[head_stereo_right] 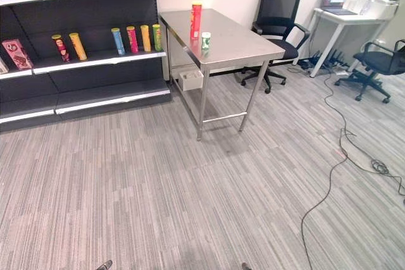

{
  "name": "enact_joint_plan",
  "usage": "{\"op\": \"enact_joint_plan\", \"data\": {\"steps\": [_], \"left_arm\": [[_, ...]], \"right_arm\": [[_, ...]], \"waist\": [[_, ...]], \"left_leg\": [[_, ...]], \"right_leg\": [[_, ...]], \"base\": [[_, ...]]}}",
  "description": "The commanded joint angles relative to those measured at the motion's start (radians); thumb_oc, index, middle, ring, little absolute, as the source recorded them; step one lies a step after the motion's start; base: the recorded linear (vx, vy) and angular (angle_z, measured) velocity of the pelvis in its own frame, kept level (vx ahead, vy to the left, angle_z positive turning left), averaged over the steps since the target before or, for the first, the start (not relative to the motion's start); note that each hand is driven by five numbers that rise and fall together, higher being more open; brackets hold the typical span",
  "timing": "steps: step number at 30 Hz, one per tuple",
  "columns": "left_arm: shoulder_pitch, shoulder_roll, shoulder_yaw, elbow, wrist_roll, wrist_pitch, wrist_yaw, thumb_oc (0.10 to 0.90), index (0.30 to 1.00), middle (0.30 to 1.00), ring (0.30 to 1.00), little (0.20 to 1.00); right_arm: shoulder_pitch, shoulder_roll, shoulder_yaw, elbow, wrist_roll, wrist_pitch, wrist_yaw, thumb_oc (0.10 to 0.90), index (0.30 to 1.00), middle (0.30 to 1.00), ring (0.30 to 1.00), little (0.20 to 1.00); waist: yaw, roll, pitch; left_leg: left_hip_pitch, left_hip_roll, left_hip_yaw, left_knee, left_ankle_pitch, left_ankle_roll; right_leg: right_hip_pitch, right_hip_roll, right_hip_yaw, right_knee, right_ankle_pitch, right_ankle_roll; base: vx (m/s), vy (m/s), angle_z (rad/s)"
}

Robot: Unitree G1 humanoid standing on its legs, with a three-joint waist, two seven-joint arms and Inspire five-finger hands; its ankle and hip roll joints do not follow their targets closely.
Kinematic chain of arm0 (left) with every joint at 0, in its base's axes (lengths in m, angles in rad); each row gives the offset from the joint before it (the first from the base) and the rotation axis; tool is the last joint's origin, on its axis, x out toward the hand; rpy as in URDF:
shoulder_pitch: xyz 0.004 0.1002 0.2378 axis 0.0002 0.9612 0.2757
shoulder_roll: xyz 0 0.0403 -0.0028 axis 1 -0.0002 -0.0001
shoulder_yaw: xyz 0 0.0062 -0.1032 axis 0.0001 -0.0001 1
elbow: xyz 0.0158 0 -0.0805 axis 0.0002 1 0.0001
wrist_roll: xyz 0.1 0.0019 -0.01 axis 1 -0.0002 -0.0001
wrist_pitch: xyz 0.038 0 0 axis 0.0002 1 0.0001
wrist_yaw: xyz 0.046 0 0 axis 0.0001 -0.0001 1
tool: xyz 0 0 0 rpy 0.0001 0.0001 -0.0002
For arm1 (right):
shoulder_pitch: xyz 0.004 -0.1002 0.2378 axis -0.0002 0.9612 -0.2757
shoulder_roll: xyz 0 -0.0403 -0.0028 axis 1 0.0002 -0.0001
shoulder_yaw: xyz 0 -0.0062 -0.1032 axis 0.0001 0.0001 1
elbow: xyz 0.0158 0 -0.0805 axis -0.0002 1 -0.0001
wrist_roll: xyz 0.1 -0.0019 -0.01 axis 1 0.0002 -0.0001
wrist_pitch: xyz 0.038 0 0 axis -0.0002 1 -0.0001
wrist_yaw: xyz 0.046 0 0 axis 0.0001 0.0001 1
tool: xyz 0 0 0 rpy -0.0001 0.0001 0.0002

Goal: Put the goods on the table back onto the shelves and tidy them up.

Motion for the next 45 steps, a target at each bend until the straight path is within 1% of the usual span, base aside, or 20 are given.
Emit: {"op": "enact_joint_plan", "data": {"steps": [1, 2, 3, 4, 5, 6, 9, 20, 26, 30, 40, 41, 42, 44, 45], "left_arm": [[-0.071, 0.007, -0.023, 0.015, 0.070, -0.044, -0.006, 0.800, 0.900, 0.900, 0.900, 0.900], [-0.071, 0.002, -0.045, 0.012, 0.091, -0.044, -0.014, 0.800, 0.900, 0.900, 0.900, 0.900], [-0.070, 0.001, -0.045, 0.011, 0.092, -0.044, -0.014, 0.800, 0.900, 0.900, 0.900, 0.900], [-0.072, -0.013, -0.078, 0.008, 0.120, -0.041, -0.026, 0.800, 0.900, 0.900, 0.900, 0.900], [-0.071, -0.013, -0.078, 0.007, 0.120, -0.041, -0.026, 0.800, 0.900, 0.900, 0.900, 0.900], [-0.071, -0.018, -0.097, 0.002, 0.130, -0.037, -0.041, 0.800, 0.900, 0.900, 0.900, 0.900], [-0.068, -0.019, -0.112, 0.000, 0.145, -0.035, -0.059, 0.800, 0.900, 0.900, 0.900, 0.900], [-0.068, -0.010, -0.095, 0.009, 0.149, -0.031, -0.075, 0.800, 0.900, 0.900, 0.900, 0.900], [-0.069, -0.009, -0.103, 0.005, 0.155, -0.030, -0.079, 0.800, 0.900, 0.900, 0.900, 0.900], [-0.071, -0.008, -0.113, 0.006, 0.178, -0.026, -0.082, 0.800, 0.900, 0.900, 0.900, 0.900], [-0.068, -0.014, -0.118, 0.001, 0.184, -0.024, -0.085, 0.800, 0.900, 0.900, 0.900, 0.900], [-0.070, -0.013, -0.120, 0.001, 0.184, -0.025, -0.084, 0.800, 0.900, 0.900, 0.900, 0.900], [-0.071, -0.012, -0.122, 0.000, 0.182, -0.027, -0.085, 0.800, 0.900, 0.900, 0.900, 0.900], [-0.081, -0.010, -0.124, -0.004, 0.166, -0.031, -0.086, 0.800, 0.900, 0.900, 0.900, 0.900], [-0.081, -0.010, -0.124, -0.004, 0.166, -0.031, -0.086, 0.800, 0.900, 0.900, 0.900, 0.900]], "right_arm": [[-0.045, 0.025, 0.024, 0.075, -0.107, -0.014, 0.015, 0.800, 0.900, 0.900, 0.900, 0.900], [-0.043, 0.026, 0.047, 0.075, -0.142, -0.011, 0.021, 0.800, 0.900, 0.900, 0.900, 0.900], [-0.043, 0.026, 0.047, 0.075, -0.143, -0.011, 0.021, 0.800, 0.900, 0.900, 0.900, 0.900], [-0.042, 0.028, 0.080, 0.068, -0.201, -0.012, 0.025, 0.800, 0.900, 0.900, 0.900, 0.900], [-0.042, 0.028, 0.080, 0.067, -0.202, -0.012, 0.025, 0.800, 0.900, 0.900, 0.900, 0.900], [-0.042, 0.024, 0.113, 0.056, -0.254, -0.010, 0.031, 0.800, 0.900, 0.900, 0.900, 0.900], [-0.041, 0.015, 0.126, 0.044, -0.290, -0.012, 0.039, 0.800, 0.900, 0.900, 0.900, 0.900], [-0.046, -0.005, 0.156, 0.045, -0.376, -0.001, 0.059, 0.800, 0.900, 0.900, 0.900, 0.900], [-0.048, -0.007, 0.172, 0.033, -0.404, -0.001, 0.063, 0.800, 0.900, 0.900, 0.900, 0.900], [-0.052, -0.010, 0.199, 0.025, -0.449, -0.003, 0.063, 0.800, 0.900, 0.900, 0.900, 0.900], [-0.049, -0.006, 0.215, 0.009, -0.473, -0.005, 0.062, 0.800, 0.900, 0.900, 0.900, 0.900], [-0.049, -0.010, 0.216, 0.008, -0.478, -0.007, 0.060, 0.800, 0.900, 0.900, 0.900, 0.900], [-0.051, -0.013, 0.213, 0.007, -0.478, -0.007, 0.061, 0.800, 0.900, 0.900, 0.900, 0.900], [-0.056, -0.020, 0.207, 0.005, -0.482, -0.012, 0.057, 0.800, 0.900, 0.900, 0.900, 0.900], [-0.056, -0.020, 0.207, 0.006, -0.482, -0.012, 0.057, 0.800, 0.900, 0.900, 0.900, 0.900]], "waist": [[0.010, -0.039, 0.000], [0.009, -0.039, 0.001], [0.009, -0.039, 0.001], [0.008, -0.039, 0.003], [0.008, -0.039, 0.003], [0.009, -0.039, 0.005], [0.008, -0.039, 0.007], [0.021, -0.045, 0.010], [0.025, -0.047, 0.012], [0.028, -0.050, 0.008], [0.028, -0.048, 0.010], [0.029, -0.048, 0.016], [0.029, -0.053, 0.028], [0.032, -0.066, 0.059], [0.030, -0.066, 0.057]], "left_leg": [[0.049, -0.017, 0.017, -0.014, -0.057, -0.012], [0.051, -0.016, 0.017, -0.014, -0.057, -0.011], [0.051, -0.016, 0.017, -0.014, -0.057, -0.011], [0.053, -0.015, 0.017, -0.014, -0.057, -0.012], [0.053, -0.015, 0.017, -0.014, -0.057, -0.012], [0.054, -0.014, 0.016, -0.014, -0.056, -0.012], [0.055, -0.012, 0.013, -0.014, -0.057, -0.011], [0.054, -0.012, -0.003, -0.014, -0.058, -0.012], [0.058, -0.012, -0.009, -0.014, -0.061, -0.011], [0.066, -0.013, -0.013, -0.014, -0.064, -0.012], [0.078, -0.009, -0.016, -0.014, -0.069, -0.015], [0.073, -0.009, -0.015, -0.002, -0.066, -0.015], [0.049, -0.008, -0.012, 0.041, -0.073, -0.017], [-0.042, -0.005, -0.002, 0.189, -0.078, -0.036], [-0.051, -0.004, -0.004, 0.200, -0.083, -0.036]], "right_leg": [[0.014, -0.065, 0.006, -0.011, 0.035, 0.101], [0.016, -0.065, 0.005, -0.011, 0.035, 0.100], [0.016, -0.064, 0.005, -0.011, 0.035, 0.100], [0.016, -0.064, 0.004, -0.012, 0.035, 0.099], [0.016, -0.064, 0.004, -0.012, 0.035, 0.099], [0.017, -0.064, 0.002, -0.011, 0.034, 0.098], [0.019, -0.063, -0.001, -0.012, 0.034, 0.098], [0.024, -0.058, -0.015, -0.011, 0.026, 0.095], [0.027, -0.057, -0.019, -0.010, 0.023, 0.093], [0.034, -0.055, -0.024, -0.010, 0.018, 0.090], [0.041, -0.049, -0.025, -0.010, 0.009, 0.087], [0.040, -0.050, -0.025, -0.008, 0.007, 0.085], [0.036, -0.054, -0.026, -0.004, 0.006, 0.083], [0.028, -0.064, -0.028, 0.005, 0.006, 0.073], [0.024, -0.063, -0.030, 0.006, 0.006, 0.073]], "base": [[0.00, 0.000, 0.00], [0.00, 0.000, 0.00], [0.00, 0.000, 0.00], [0.00, 0.000, 0.00], [0.00, 0.000, 0.00], [0.00, 0.000, 0.00], [0.00, 0.000, 0.00], [0.03, -0.007, 0.01], [0.03, -0.012, 0.06], [0.04, -0.013, 0.05], [0.01, -0.005, 0.00], [0.00, 0.000, 0.00], [-0.06, -0.039, 0.01], [-0.10, -0.035, 0.11], [-0.09, -0.045, 0.18]]}}
